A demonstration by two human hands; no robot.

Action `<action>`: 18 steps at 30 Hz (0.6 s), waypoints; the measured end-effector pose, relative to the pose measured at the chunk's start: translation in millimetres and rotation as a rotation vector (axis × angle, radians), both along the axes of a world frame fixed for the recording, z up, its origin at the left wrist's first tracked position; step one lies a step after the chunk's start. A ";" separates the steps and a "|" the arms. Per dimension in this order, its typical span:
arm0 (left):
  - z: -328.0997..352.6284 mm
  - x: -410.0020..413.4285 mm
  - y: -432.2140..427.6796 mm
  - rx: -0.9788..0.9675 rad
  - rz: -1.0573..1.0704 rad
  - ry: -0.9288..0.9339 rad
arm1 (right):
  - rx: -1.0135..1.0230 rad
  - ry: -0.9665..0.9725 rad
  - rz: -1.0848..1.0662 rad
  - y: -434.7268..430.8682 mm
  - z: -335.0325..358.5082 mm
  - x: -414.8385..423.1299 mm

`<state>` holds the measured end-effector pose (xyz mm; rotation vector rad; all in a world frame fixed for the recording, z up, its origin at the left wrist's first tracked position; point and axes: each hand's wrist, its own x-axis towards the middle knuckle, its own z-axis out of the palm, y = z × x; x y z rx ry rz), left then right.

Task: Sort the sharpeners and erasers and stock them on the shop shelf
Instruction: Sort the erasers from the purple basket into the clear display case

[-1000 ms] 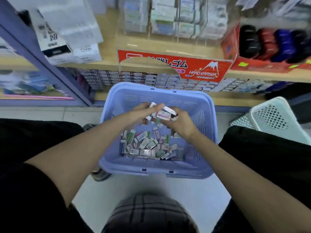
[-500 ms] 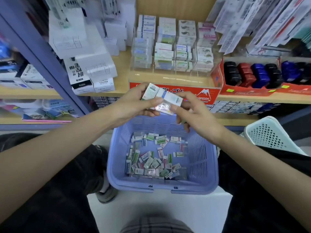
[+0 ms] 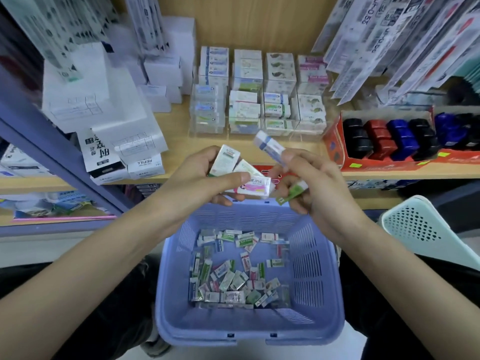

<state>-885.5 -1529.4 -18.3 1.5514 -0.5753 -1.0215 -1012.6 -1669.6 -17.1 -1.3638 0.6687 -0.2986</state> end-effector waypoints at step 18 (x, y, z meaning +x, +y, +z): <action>0.7 1.1 -13.4 -0.139 0.191 0.369 | -0.152 -0.045 0.118 -0.3 1.0 4.9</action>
